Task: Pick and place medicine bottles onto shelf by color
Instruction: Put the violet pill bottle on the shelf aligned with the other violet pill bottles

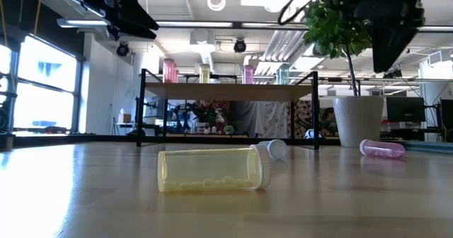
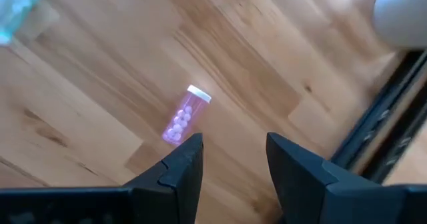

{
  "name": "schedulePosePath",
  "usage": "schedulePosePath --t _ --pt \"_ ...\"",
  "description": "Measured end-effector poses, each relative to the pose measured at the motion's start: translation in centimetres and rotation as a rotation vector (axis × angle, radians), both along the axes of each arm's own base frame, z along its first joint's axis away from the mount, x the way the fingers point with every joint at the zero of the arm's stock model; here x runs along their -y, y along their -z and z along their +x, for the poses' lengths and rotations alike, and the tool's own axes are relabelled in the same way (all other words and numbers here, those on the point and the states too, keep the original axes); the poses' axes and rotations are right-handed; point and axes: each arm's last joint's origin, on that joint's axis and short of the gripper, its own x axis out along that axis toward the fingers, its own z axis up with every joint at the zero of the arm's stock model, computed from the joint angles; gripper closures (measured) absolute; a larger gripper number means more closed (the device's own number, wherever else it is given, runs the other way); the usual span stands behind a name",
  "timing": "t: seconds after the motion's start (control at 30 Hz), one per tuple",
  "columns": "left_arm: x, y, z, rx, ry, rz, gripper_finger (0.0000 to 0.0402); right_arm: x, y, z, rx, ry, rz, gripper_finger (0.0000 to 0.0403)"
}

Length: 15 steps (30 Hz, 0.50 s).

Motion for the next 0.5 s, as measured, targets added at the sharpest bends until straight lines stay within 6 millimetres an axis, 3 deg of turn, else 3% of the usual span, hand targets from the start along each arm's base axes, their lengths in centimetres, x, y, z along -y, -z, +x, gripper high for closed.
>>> schedulePosePath --t 0.3,0.5 --pt "0.0 0.0 0.0 0.056 -0.047 -0.093 0.0206 1.7 1.5 -3.4 0.227 0.145 0.111 0.0247" --pt "0.0 0.0 0.0 0.1 -0.082 -0.166 0.0206 2.5 3.2 -4.3 0.301 0.202 0.152 0.0227"
